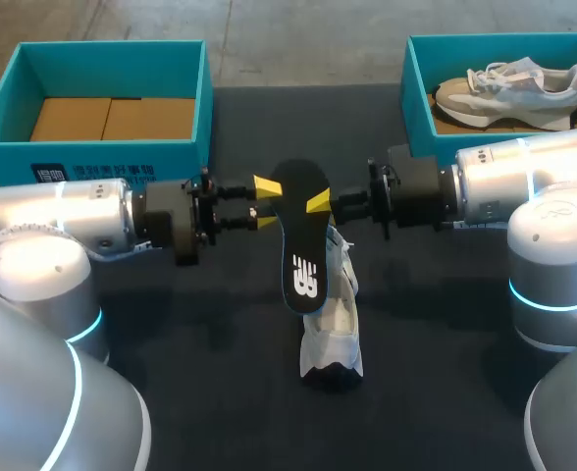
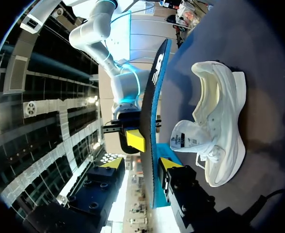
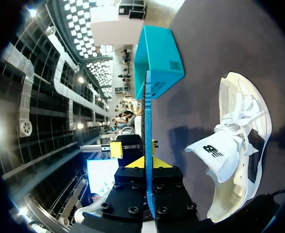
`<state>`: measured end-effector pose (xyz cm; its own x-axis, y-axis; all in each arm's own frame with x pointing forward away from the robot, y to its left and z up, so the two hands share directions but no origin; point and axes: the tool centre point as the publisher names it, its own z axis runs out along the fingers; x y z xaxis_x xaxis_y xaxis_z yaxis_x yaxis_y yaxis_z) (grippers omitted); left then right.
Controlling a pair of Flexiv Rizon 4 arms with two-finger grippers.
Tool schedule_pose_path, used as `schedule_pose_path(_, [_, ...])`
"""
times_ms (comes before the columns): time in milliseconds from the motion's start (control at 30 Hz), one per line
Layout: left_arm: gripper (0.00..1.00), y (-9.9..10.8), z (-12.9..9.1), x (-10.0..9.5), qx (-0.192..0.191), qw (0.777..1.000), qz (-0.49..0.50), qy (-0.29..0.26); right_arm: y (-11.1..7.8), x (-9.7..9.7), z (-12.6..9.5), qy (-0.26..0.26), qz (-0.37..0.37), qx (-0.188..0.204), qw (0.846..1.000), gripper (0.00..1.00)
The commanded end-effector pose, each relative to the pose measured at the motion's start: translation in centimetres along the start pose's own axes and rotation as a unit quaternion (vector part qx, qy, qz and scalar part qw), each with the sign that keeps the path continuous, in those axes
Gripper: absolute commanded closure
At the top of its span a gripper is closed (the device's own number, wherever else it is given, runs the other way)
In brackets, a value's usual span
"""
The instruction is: Take the shoe out of the shoebox, open the shoe tongue, remove and reinsert the insole, then place the shoe into the shoebox
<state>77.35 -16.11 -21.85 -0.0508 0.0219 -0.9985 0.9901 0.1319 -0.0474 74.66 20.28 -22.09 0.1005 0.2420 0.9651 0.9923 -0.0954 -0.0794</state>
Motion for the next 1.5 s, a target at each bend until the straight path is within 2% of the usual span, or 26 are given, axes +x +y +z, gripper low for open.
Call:
schedule_pose_path(33, [0.58,0.1,0.7,0.2,-0.002,1.000,0.000,-0.003,-0.1,0.0,0.1,-0.001,0.000,-0.002,1.000,1.00])
schedule_pose_path(400, [0.67,0.0,1.1,0.1,-0.026,1.000,0.008,-0.010,-0.1,0.0,0.1,-0.001,0.000,-0.002,1.000,1.00])
schedule_pose_path(633, [0.69,-0.3,1.6,0.4,-0.031,0.999,0.011,-0.007,-0.1,0.0,0.1,-0.001,0.000,-0.002,1.000,1.00])
schedule_pose_path(800, [0.76,-0.3,1.7,0.7,-0.036,0.999,0.014,-0.002,-0.1,0.0,0.1,-0.001,0.000,-0.002,1.000,1.00])
schedule_pose_path(1500, [0.80,0.5,2.2,0.9,-0.049,0.999,0.024,0.005,-0.1,0.0,0.1,-0.001,0.000,-0.002,1.000,1.00])
